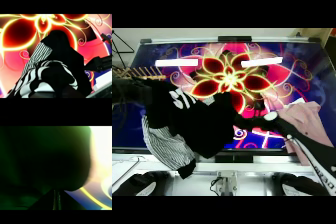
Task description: Fold the shirts.
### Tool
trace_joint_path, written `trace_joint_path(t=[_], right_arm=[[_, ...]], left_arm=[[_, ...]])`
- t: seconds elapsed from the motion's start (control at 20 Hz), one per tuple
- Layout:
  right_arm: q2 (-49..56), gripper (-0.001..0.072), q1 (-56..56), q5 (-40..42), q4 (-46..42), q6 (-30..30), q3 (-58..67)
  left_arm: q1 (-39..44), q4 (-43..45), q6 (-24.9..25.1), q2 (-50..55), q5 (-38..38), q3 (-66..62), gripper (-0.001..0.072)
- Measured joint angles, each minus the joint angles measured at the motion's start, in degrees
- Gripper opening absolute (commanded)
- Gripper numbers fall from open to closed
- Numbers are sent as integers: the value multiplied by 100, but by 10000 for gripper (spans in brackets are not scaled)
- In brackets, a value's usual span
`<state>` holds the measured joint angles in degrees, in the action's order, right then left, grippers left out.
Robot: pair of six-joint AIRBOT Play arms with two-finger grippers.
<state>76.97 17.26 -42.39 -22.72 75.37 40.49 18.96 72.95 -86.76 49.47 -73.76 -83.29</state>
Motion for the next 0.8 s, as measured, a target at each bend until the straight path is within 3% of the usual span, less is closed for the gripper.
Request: trace_joint_path(t=[0.3, 0.5, 0.8], right_arm=[[-1784, 67, -1276, -627, -549, -682, 1786], [-3268, 67, -2076, -398, -933, -850, 2999], [-4763, 67, -2699, 68, -1453, -763, 3716]], left_arm=[[0, 24, 59, -11, 859, -1401, 43], [0, 339, 59, -107, 1121, -2544, 43], [2, 933, -275, -221, 964, -3008, 43]])
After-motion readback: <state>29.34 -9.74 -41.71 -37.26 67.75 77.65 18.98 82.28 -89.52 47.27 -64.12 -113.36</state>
